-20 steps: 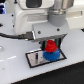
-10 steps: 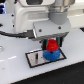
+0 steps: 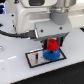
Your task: Insert the blue gear onto the right peg, followed by the red gear
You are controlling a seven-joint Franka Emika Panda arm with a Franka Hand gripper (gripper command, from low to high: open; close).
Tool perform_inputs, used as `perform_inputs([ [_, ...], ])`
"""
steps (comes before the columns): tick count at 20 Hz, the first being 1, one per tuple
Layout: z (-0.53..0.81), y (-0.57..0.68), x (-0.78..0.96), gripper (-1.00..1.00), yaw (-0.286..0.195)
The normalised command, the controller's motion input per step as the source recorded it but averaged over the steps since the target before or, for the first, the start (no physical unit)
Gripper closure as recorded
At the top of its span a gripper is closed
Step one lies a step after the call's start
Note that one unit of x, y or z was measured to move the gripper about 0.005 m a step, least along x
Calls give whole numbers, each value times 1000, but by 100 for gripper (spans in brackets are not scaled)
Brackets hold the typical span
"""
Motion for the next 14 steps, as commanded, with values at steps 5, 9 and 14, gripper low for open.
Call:
perform_inputs([
  [5,-184,-5,205,100,0],
  [9,66,-4,223,100,0],
  [14,328,16,383,100,0],
])
